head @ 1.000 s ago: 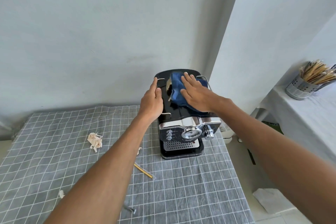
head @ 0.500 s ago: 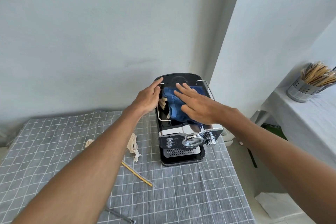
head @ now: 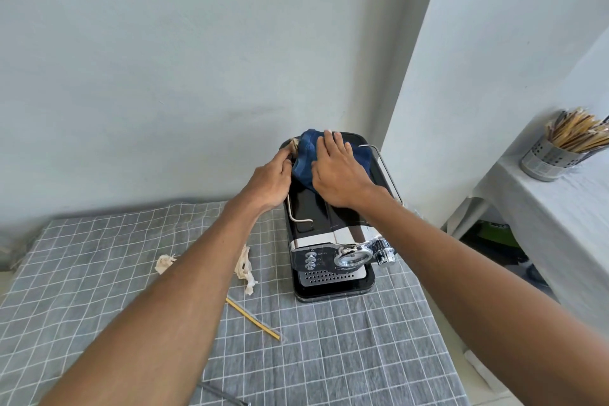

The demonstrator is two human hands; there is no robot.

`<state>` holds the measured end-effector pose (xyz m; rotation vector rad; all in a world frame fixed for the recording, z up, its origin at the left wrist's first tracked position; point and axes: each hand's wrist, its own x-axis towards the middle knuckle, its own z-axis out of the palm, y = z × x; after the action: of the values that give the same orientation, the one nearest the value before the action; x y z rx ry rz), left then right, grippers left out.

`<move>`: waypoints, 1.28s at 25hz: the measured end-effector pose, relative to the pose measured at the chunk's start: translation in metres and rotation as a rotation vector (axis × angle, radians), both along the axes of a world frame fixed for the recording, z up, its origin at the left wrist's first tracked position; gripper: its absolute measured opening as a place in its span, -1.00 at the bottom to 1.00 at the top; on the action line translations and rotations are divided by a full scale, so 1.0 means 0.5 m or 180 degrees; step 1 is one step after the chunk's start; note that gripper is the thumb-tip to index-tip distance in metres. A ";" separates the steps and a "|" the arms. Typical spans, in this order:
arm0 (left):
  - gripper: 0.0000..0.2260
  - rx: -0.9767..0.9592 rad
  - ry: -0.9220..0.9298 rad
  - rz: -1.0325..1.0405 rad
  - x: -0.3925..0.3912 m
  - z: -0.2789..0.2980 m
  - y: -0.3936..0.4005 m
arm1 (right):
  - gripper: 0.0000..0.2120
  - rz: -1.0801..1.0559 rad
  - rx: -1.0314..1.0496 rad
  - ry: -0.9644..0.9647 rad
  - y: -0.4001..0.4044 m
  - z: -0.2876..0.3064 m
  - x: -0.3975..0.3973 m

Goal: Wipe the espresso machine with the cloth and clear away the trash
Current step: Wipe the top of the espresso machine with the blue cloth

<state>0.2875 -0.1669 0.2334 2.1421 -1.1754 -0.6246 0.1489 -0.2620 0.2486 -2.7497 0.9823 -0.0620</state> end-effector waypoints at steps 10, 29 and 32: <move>-0.59 -0.0086 0.0131 0.0078 -0.001 -0.005 0.002 | -0.39 0.0083 -0.0015 -0.0022 0.056 -0.018 -0.047; -0.67 0.0022 0.0138 0.0081 -0.002 -0.005 0.000 | -0.42 0.0169 -0.0050 0.0022 -0.019 0.001 -0.022; -0.55 0.0041 0.0281 0.0141 -0.003 0.003 -0.007 | -0.43 0.0033 0.0046 0.0119 -0.047 0.021 0.030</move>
<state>0.2858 -0.1706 0.2351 2.1229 -1.0765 -0.7015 0.1638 -0.2853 0.2591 -2.7520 0.9742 -0.0017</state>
